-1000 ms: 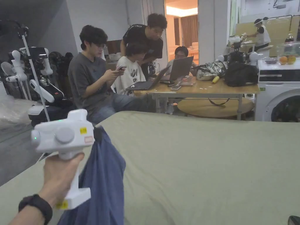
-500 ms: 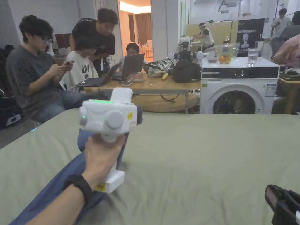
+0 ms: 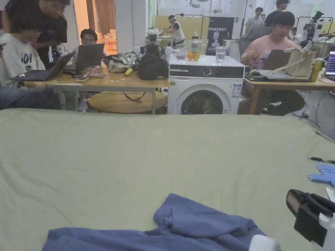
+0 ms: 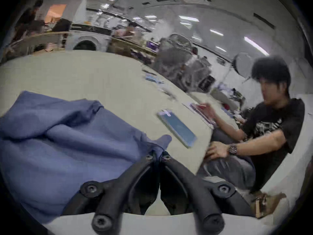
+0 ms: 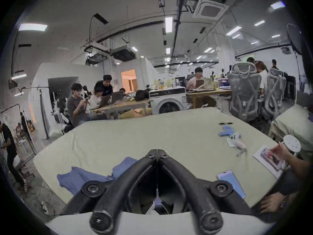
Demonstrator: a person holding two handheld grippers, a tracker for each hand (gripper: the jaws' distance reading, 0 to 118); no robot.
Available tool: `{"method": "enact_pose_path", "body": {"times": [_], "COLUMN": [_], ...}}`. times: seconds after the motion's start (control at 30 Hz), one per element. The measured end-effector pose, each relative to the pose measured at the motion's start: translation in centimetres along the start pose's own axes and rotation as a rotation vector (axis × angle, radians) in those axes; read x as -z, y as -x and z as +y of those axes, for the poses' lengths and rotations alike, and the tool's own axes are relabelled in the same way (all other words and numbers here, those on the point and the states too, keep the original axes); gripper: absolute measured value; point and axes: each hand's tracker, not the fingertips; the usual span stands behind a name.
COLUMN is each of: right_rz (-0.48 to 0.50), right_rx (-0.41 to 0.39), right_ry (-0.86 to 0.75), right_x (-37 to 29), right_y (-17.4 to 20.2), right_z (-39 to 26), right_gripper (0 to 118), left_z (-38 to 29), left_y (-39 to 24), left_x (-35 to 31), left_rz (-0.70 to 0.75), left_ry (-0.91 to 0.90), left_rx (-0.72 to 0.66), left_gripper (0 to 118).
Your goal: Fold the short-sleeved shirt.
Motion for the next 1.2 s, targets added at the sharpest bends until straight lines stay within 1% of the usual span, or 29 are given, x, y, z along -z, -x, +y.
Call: {"method": "enact_pose_path", "body": {"times": [0.03,0.07,0.1,0.13,0.17,0.3,0.33,0.4,0.47,0.5,0.53,0.63,0.67,0.73,0.8,0.87,0.93,1.03,1.07,1.1,1.17,1.2], "right_rz": [0.009,0.014,0.021,0.031,0.038,0.066,0.070,0.055,0.025,0.027,0.032,0.073,0.074,0.091,0.099,0.106,0.113,0.120,0.125,0.130,0.138,0.136], "right_rx": [-0.001,0.000,-0.004,-0.009,-0.011,-0.042,-0.059,-0.114,-0.147,-0.148,-0.144,-0.102,-0.096,-0.092,-0.097,-0.102,-0.102,-0.100,-0.099,-0.099,-0.100,-0.095], "right_ry": [0.006,0.010,0.006,0.005,0.003,-0.005,-0.011,-0.034,-0.059,-0.056,-0.056,-0.038,-0.036,-0.026,-0.017,-0.007,0.003,0.012,0.017,0.023,0.043,0.051], "right_x": [-0.1,-0.1,-0.1,0.0,0.3,2.1,2.6,3.5,4.3,4.7,5.0,5.6,5.7,5.8,5.7,5.8,5.9,6.0,6.0,6.0,5.9,5.8], "right_y": [-0.1,0.0,0.2,0.3,0.6,2.4,3.1,4.5,5.6,6.1,6.4,7.1,7.4,7.8,8.2,8.4,8.5,8.5,8.4,8.3,7.9,7.6], "right_z": [-0.1,-0.2,-0.3,-0.3,-0.2,-0.4,-0.6,-1.2,-1.9,-2.3,-2.5,-3.3,-3.5,-4.0,-4.3,-4.7,-4.8,-4.9,-5.0,-5.1,-5.5,-5.7], "right_gripper": [0,0,0,0,0,0,0,0,0,0,0,0,0,0,0,0,0,0,0,0,0,0], "left_z": [0.2,0.7,1.3,2.0,2.9,5.6,5.5,5.2,4.8,4.6,4.3,3.5,3.2,2.6,2.3,2.1,2.0,2.1,2.3,2.6,2.9,3.2], "left_y": [0.5,0.9,1.5,2.1,2.8,5.3,5.7,6.3,6.4,6.3,6.3,6.2,6.2,6.8,7.5,8.3,9.2,10.8,11.6,12.8,15.1,16.6], "left_x": [-0.7,-2.0,-3.7,-5.6,-7.9,-18.3,-21.0,-25.6,-28.9,-30.5,-31.7,-34.4,-35.1,-36.0,-37.0,-37.5,-38.2,-38.6,-38.7,-38.8,-38.5,-38.1], "left_rz": [-0.028,-0.037,-0.007,0.040,0.093,0.359,0.455,0.598,0.686,0.735,0.757,0.850,0.860,0.848,0.861,0.877,0.849,0.838,0.814,0.757,0.709,0.702], "left_ry": [-0.016,-0.032,-0.050,-0.108,-0.157,-0.352,-0.433,-0.512,-0.537,-0.541,-0.548,-0.555,-0.566,-0.563,-0.532,-0.536,-0.525,-0.493,-0.463,-0.399,-0.333,-0.283], "left_rx": [0.023,0.024,0.032,0.054,0.074,0.142,0.160,0.191,0.212,0.219,0.225,0.240,0.238,0.225,0.183,0.137,0.079,0.035,0.004,-0.036,-0.116,-0.134], "left_gripper": [68,84,87,87,81,81,81,81,80,78,72,27,2,0,0,0,0,0,0,0,0,3]}}
